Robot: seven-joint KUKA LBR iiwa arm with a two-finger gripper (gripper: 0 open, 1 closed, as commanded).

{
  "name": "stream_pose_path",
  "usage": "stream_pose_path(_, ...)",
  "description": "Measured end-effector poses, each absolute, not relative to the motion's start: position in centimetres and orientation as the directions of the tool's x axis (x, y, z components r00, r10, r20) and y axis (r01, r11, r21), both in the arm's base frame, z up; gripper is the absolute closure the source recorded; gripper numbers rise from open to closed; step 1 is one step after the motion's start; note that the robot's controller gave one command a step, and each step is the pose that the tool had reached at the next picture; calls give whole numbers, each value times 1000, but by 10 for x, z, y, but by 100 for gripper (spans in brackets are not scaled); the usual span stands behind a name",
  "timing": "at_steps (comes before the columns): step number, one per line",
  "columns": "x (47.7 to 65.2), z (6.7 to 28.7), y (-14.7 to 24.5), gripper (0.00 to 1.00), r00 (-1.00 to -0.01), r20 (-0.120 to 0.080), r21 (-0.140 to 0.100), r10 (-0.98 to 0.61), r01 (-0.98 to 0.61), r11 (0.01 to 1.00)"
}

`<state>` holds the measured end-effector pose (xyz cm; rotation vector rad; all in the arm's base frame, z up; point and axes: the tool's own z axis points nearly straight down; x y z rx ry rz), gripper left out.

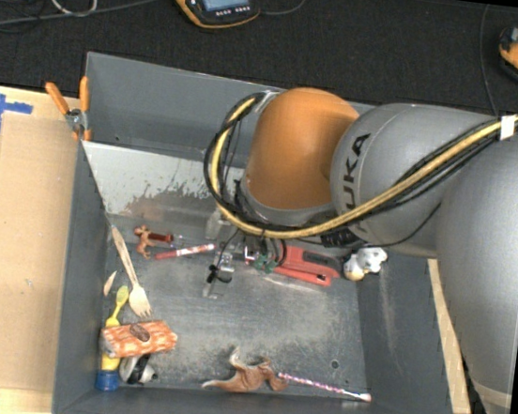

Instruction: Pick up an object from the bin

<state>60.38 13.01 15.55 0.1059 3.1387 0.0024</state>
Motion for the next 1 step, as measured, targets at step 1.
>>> stream_pose_path(1,605,157,92,0,-987,1,1,-162,-162,987)
